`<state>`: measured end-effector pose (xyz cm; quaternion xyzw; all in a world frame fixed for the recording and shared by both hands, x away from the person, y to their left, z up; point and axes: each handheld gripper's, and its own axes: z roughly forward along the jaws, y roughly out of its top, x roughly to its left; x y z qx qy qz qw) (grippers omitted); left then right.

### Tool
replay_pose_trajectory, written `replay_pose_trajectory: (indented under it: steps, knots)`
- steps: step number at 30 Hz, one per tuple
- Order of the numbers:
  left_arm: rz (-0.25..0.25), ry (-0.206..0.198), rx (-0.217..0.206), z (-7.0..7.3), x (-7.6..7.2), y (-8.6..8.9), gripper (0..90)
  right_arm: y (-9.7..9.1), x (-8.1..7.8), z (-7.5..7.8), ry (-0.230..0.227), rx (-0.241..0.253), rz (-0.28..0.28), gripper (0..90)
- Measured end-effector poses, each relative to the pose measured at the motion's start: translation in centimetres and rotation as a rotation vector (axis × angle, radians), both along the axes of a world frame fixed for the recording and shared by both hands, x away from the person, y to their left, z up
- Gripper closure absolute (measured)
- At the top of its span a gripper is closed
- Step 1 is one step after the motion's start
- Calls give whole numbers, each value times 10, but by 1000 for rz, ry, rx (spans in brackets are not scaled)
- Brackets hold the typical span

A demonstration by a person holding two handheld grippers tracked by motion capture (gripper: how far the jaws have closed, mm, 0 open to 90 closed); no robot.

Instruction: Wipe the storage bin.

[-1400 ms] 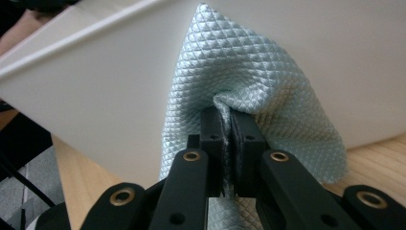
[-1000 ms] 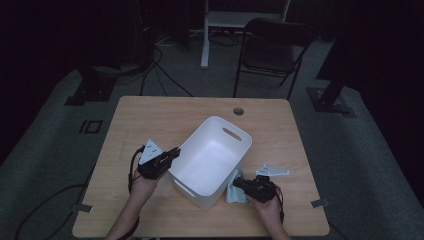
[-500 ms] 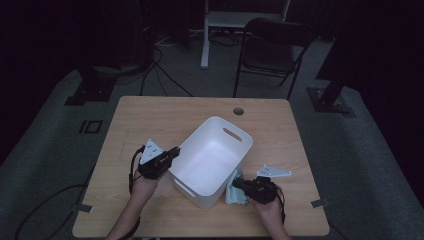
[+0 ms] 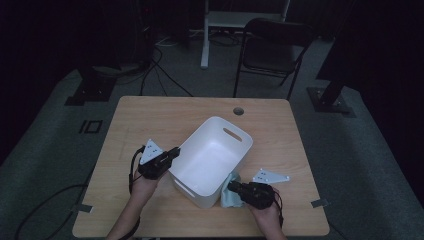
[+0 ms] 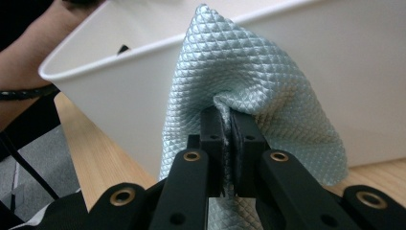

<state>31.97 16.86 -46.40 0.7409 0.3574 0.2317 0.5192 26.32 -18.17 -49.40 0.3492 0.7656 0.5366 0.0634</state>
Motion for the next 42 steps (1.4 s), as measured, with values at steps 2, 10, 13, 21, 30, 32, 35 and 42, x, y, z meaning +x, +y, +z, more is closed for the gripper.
replay_pose_trajectory:
  steps: [2,10,13,21,30,32,35,42]
  knots:
    - [0,0,-2,0,0,0,877,0,1,-3,6,-1,-1,854]
    - [-1,-3,0,0,0,0,876,-2,6,-14,40,-5,-8,854]
    - [1,-3,0,0,-1,0,876,-2,8,-19,62,-5,-12,854]
    - [14,-7,3,0,-1,-2,876,-4,14,-32,107,-19,-21,854]
    - [22,-10,3,0,-1,-2,877,6,-8,-2,12,12,50,854]
    - [24,-13,6,0,-1,-2,876,7,-11,3,-5,26,62,854]
    - [24,-13,7,0,-1,-3,877,12,-22,19,-47,74,104,854]
    - [11,-3,5,0,-1,-2,878,14,-19,8,-24,20,86,854]
